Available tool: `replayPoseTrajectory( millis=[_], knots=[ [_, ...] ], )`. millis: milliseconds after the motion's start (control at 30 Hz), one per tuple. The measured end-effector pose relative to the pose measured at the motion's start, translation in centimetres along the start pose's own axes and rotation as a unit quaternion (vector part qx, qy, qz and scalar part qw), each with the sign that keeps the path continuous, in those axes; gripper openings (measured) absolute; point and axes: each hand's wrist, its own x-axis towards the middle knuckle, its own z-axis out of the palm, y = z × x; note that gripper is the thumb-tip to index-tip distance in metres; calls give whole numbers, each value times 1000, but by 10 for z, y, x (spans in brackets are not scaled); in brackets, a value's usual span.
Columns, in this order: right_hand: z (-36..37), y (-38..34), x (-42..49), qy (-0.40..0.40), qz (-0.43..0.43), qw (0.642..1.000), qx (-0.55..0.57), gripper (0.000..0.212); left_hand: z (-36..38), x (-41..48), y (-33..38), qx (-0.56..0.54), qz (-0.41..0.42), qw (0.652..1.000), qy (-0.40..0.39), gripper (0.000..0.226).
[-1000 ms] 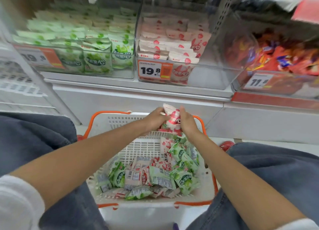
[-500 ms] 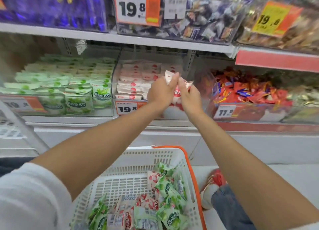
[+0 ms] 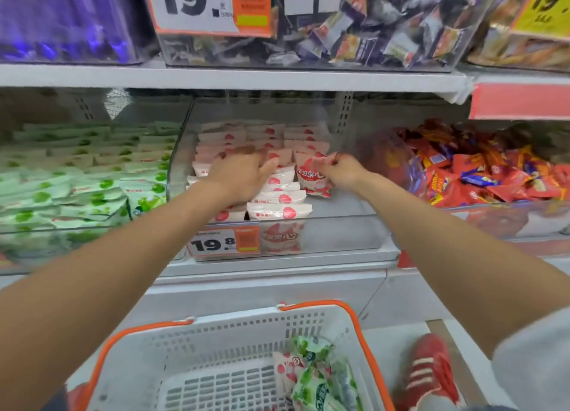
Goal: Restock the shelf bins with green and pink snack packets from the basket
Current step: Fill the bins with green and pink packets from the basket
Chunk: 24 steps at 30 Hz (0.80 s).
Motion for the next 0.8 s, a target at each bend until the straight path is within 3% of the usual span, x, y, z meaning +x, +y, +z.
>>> replayPoseTrajectory(
  millis=[67,200,433,600,800],
  knots=[
    [5,1,8,-19,10,1000,-17,30,2,-1,1,8,11,1000,21,46],
    [16,-3,15,0,-2,998,-68,42,2,1,-2,-13,8,1000,17,43],
    [19,0,19,24,38,999,-15,18,4,4,-5,-28,10,999,24,48],
    [25,9,27,-14,48,998,-29,37,3,2,-2,-25,8,999,29,46],
    [30,5,21,-22,18,999,-29,34,2,1,-1,-42,2,999,34,41]
  ],
)
